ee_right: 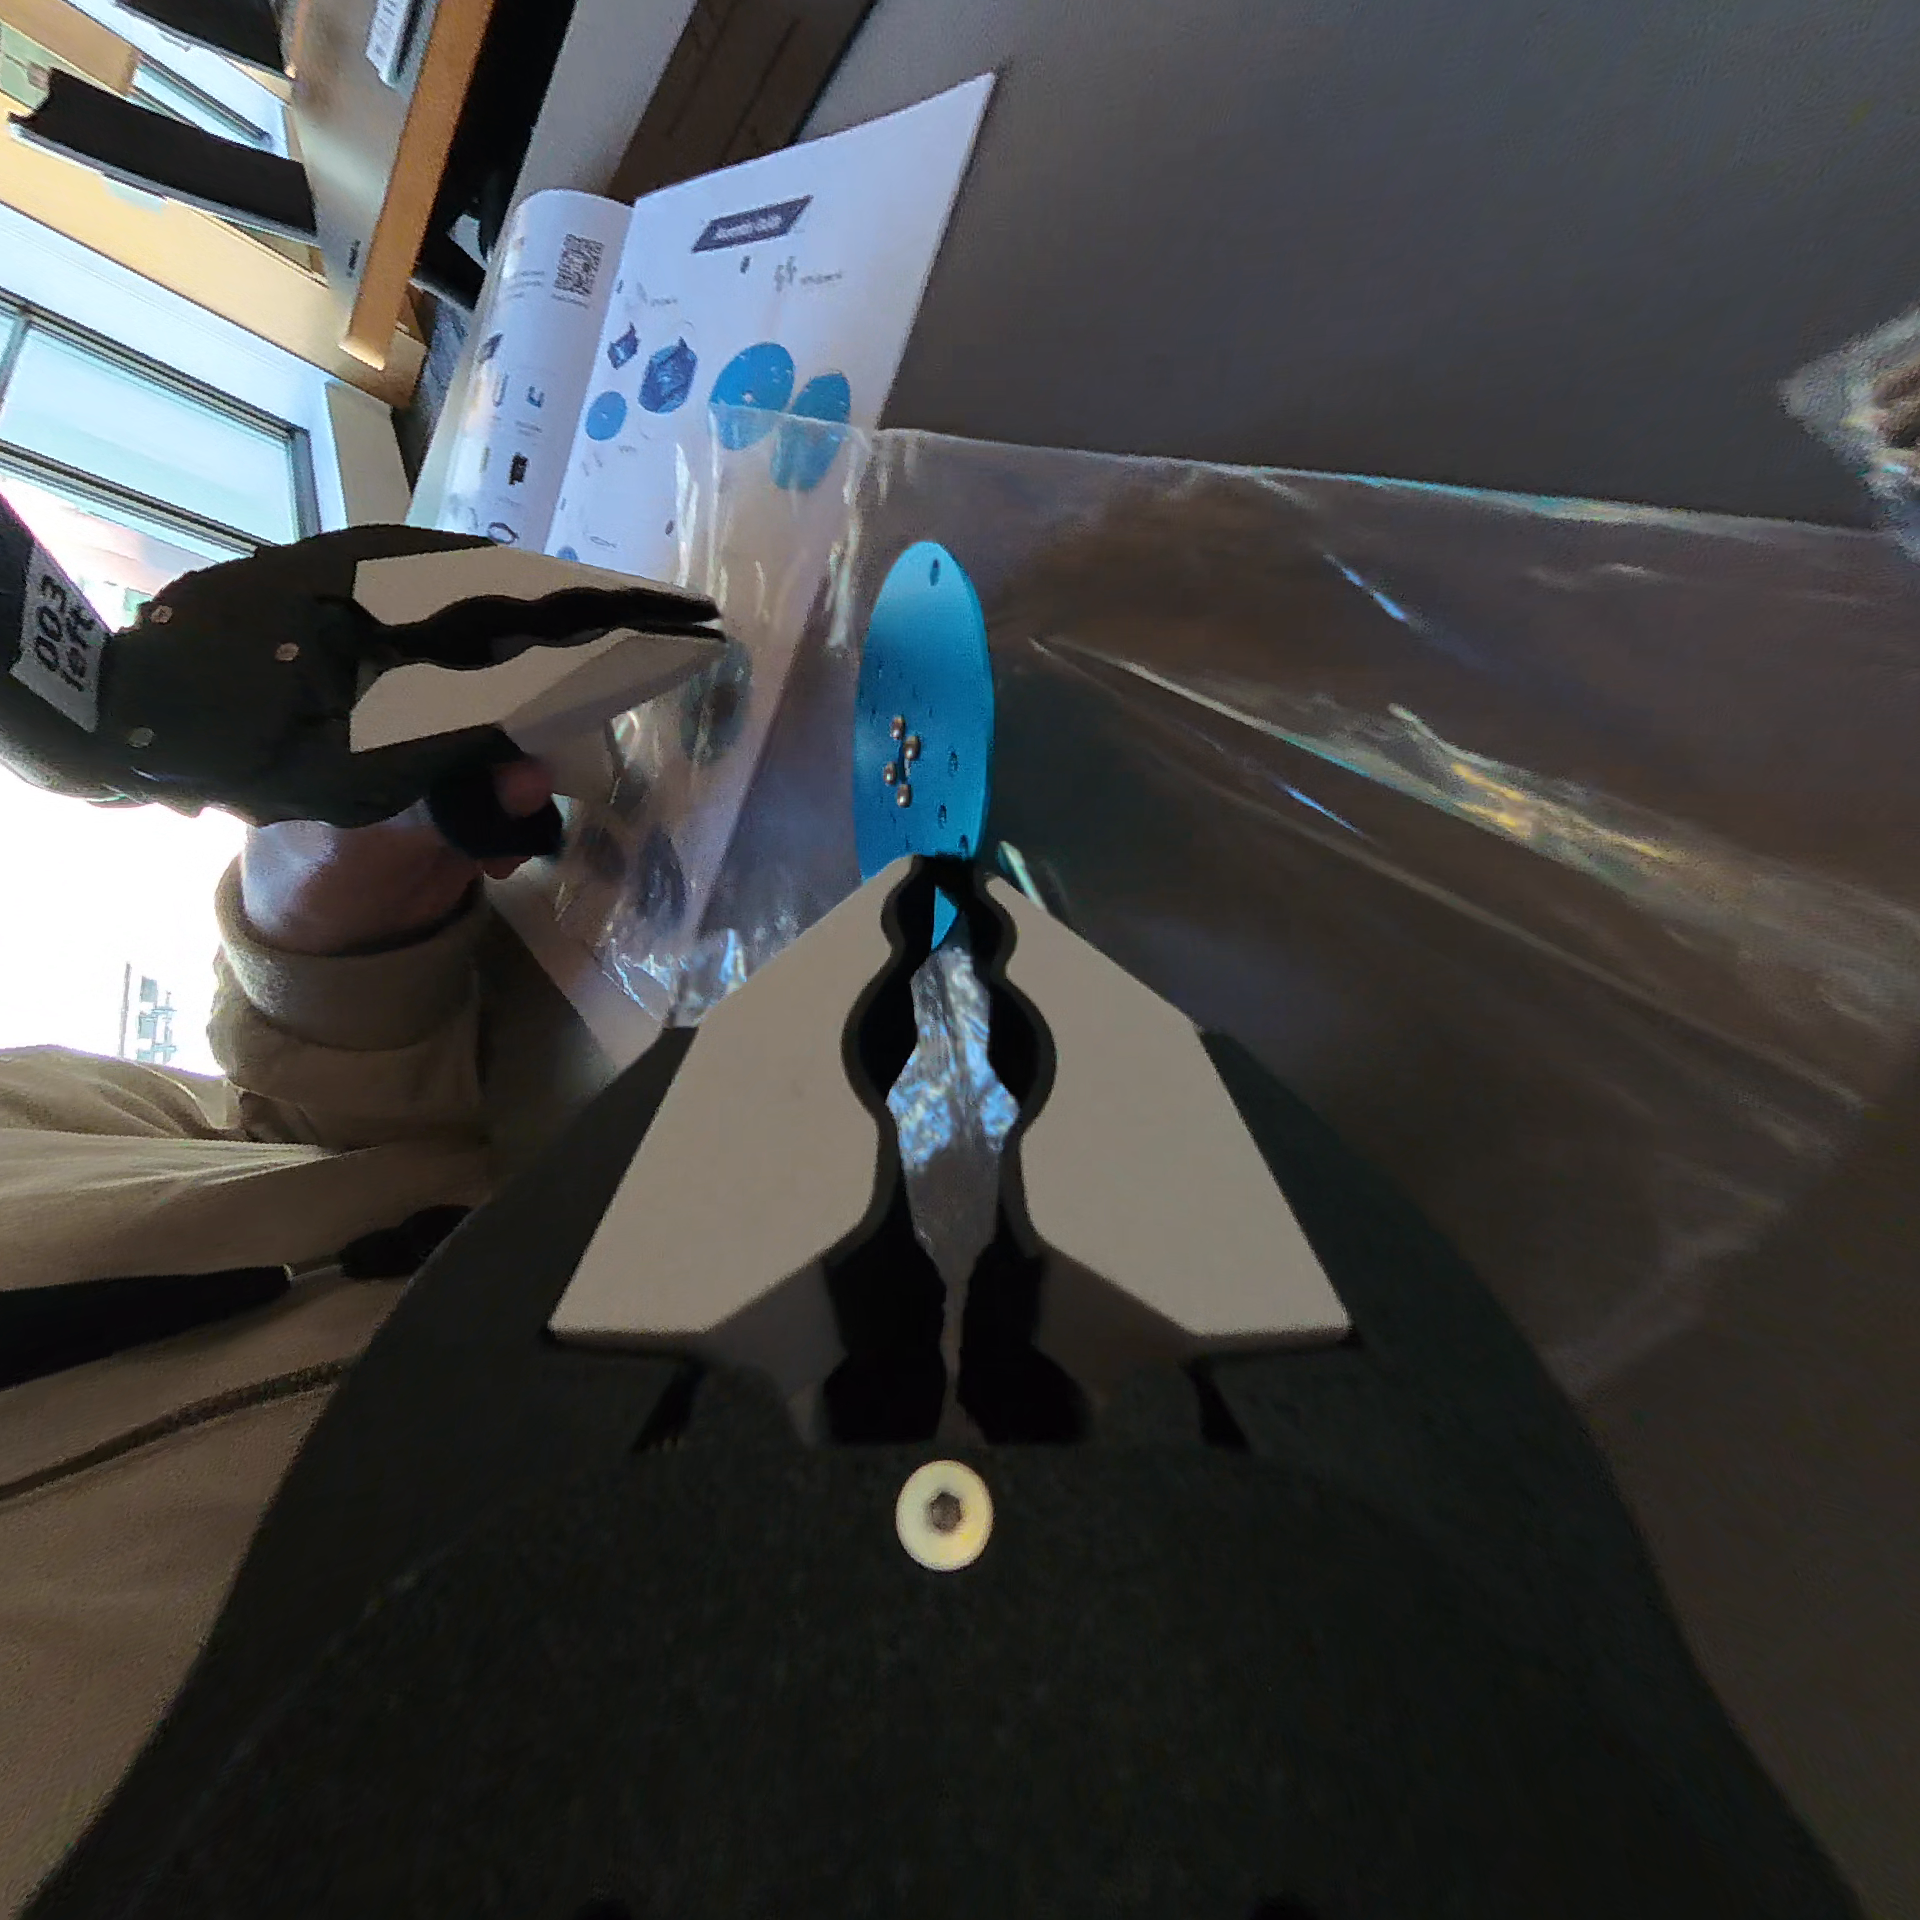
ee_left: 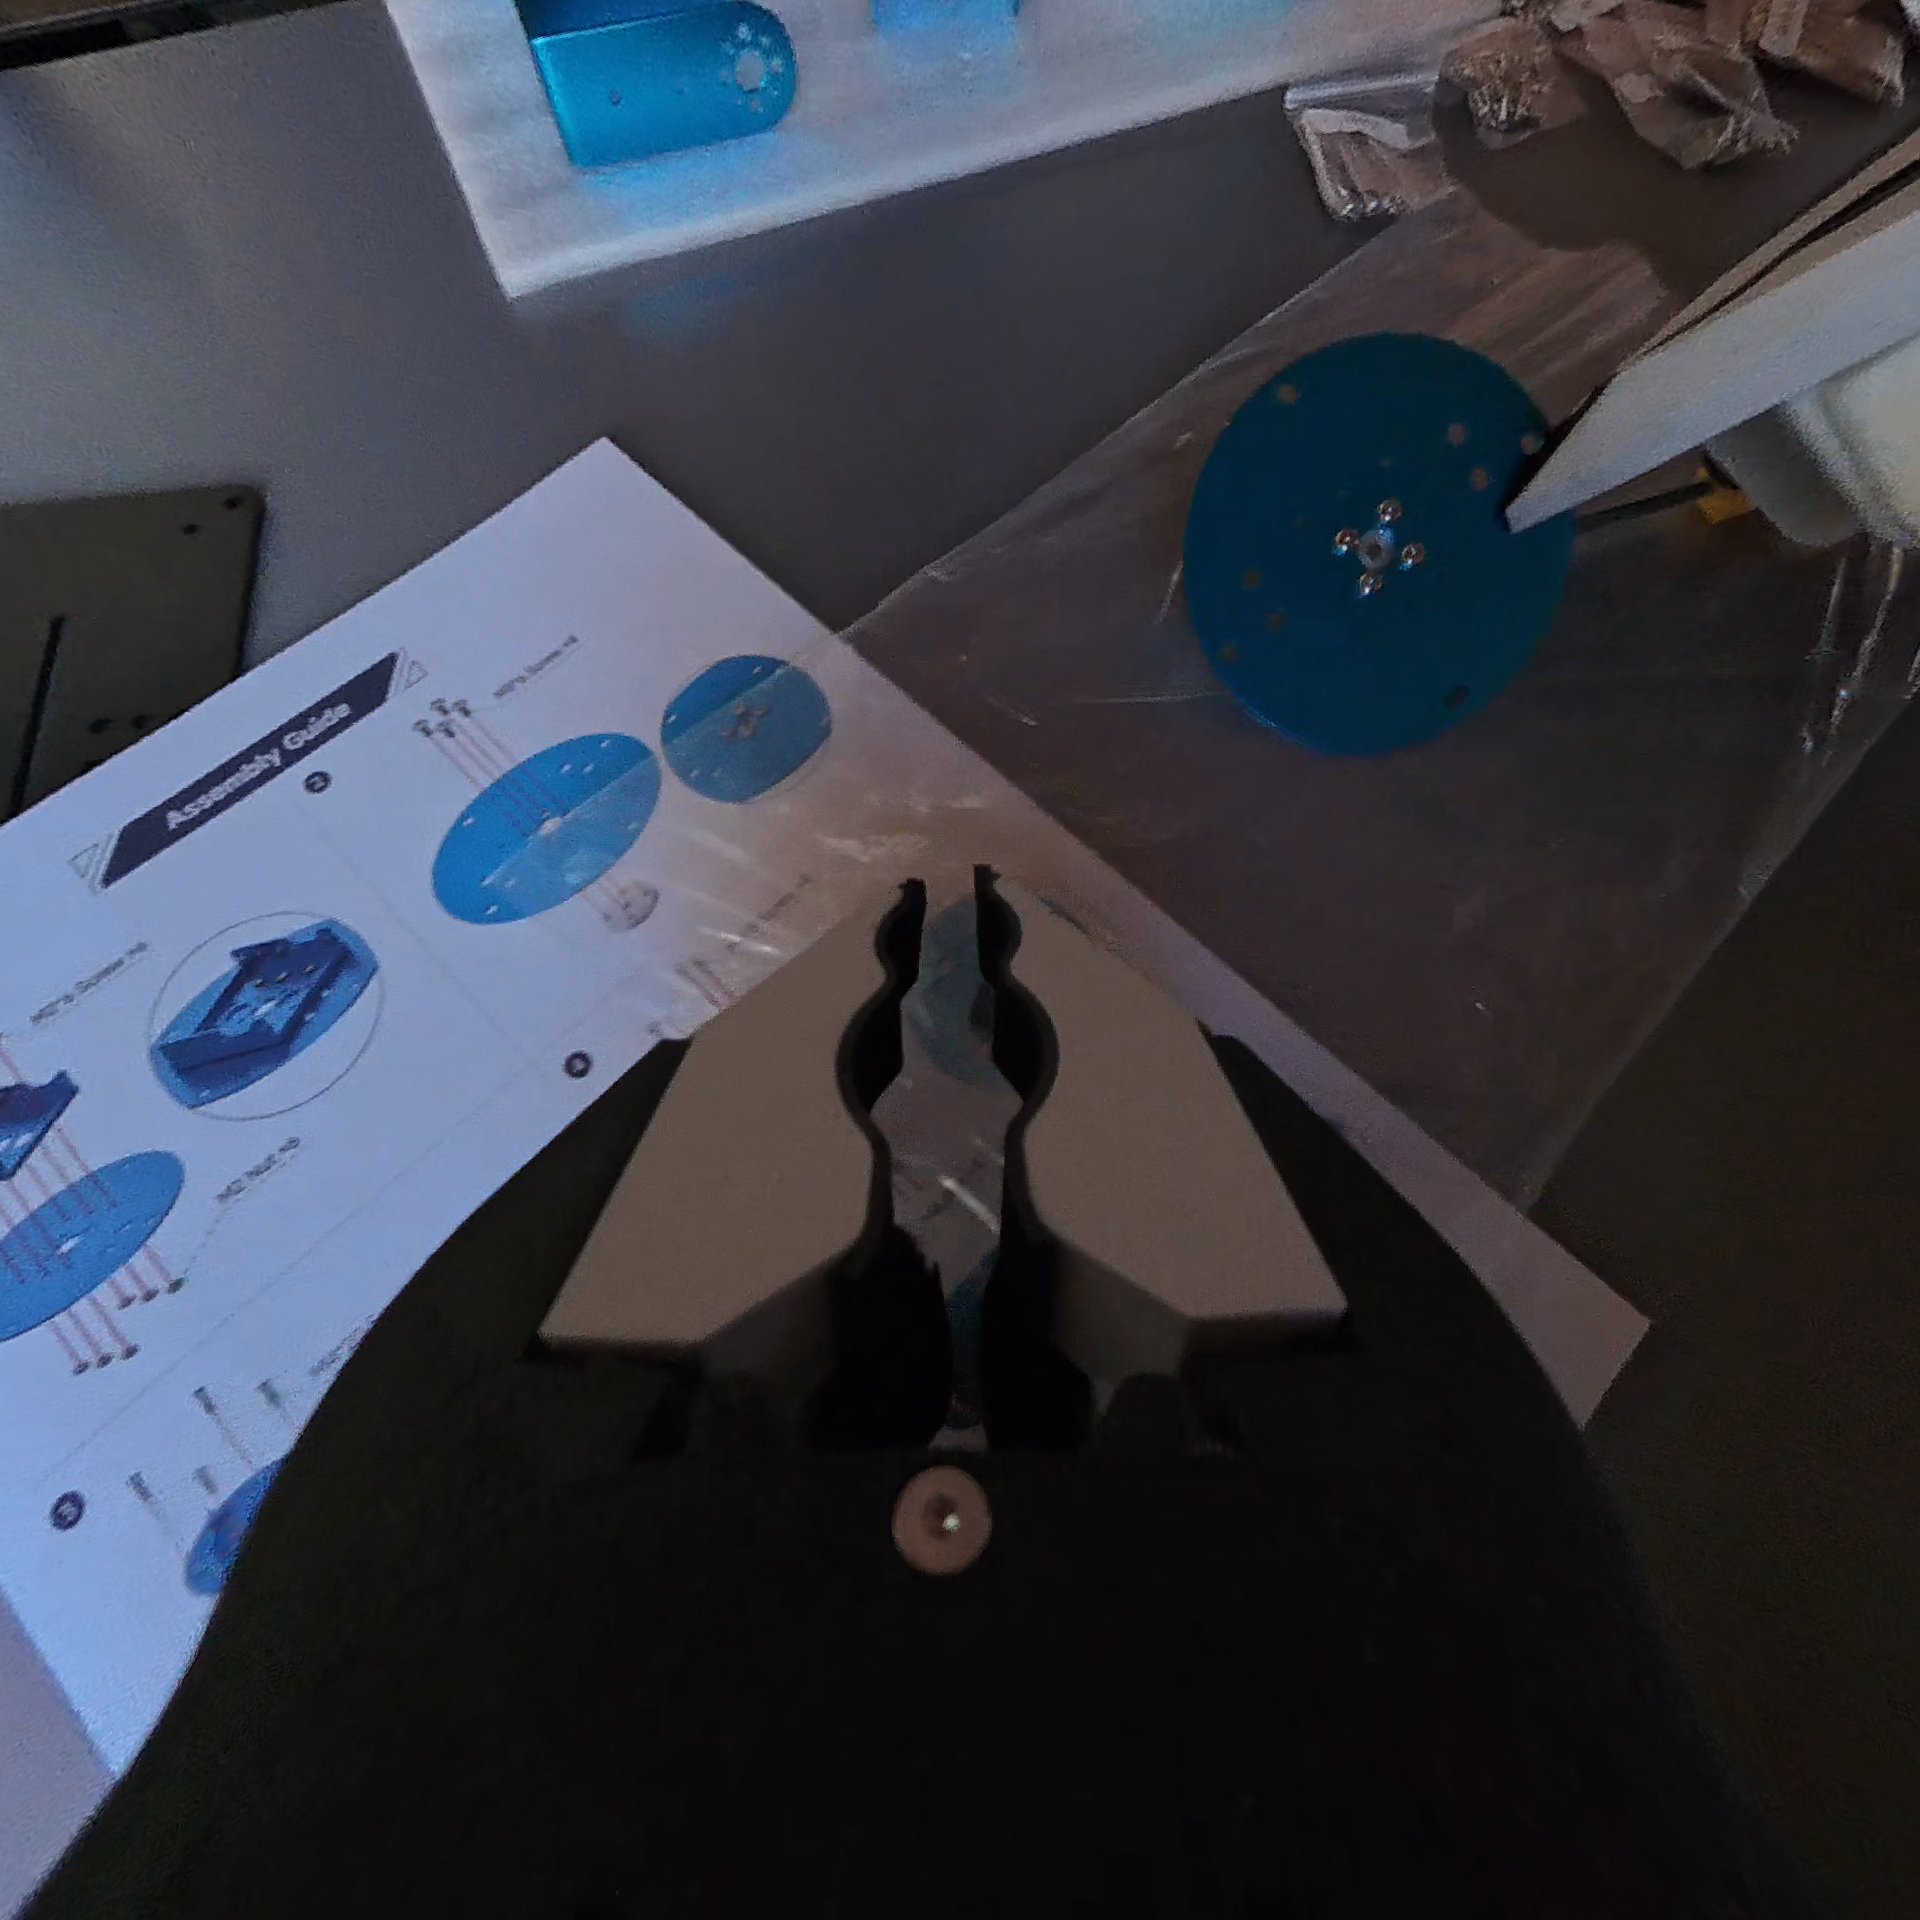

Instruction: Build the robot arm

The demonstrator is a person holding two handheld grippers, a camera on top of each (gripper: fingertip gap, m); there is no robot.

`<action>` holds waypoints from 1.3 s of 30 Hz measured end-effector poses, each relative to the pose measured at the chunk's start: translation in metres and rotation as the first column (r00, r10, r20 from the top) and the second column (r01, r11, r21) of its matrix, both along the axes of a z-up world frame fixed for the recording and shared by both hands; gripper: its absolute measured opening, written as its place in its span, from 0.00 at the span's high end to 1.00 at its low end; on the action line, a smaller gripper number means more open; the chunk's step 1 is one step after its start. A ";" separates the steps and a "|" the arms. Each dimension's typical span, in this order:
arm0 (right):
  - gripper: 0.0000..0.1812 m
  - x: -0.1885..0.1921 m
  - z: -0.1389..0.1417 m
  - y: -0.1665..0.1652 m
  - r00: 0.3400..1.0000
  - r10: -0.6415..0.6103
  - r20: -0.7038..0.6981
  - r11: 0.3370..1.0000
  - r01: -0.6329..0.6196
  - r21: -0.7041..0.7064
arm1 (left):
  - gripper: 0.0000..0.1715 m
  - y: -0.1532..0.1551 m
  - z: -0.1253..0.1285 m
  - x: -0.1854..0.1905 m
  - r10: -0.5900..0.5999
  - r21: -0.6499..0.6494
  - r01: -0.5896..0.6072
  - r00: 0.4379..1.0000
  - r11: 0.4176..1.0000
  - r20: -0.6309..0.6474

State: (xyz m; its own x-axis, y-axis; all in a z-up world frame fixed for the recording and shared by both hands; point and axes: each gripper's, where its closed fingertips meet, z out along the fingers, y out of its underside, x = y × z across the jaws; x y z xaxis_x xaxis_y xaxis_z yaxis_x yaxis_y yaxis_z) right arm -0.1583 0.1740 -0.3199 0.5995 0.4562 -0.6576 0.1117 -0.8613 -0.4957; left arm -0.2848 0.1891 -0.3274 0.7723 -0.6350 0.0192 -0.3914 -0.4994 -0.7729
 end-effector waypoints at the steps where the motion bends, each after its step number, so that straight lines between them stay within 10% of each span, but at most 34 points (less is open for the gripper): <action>1: 0.97 0.006 0.000 0.000 1.000 -0.003 0.006 1.000 0.003 0.005 | 0.94 -0.002 0.000 0.006 -0.010 0.005 0.011 1.000 1.000 -0.011; 19: 1.00 0.051 0.031 -0.016 0.996 0.019 -0.090 0.990 -0.006 0.139 | 0.99 -0.041 -0.005 0.115 -0.260 0.045 0.268 0.957 0.962 -0.130; 39: 1.00 0.017 0.017 -0.014 0.985 -0.013 -0.175 0.998 0.024 0.062 | 0.92 -0.011 -0.002 -0.108 0.168 0.121 -0.147 0.969 0.982 -0.180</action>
State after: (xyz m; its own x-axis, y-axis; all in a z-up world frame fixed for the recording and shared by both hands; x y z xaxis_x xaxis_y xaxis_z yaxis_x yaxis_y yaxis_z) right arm -0.1408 0.1596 -0.3034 0.4871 0.4906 -0.7226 0.0031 -0.8283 -0.5603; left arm -0.3930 0.1785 -0.3299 0.8459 -0.4956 -0.1969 -0.4579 -0.4857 -0.7446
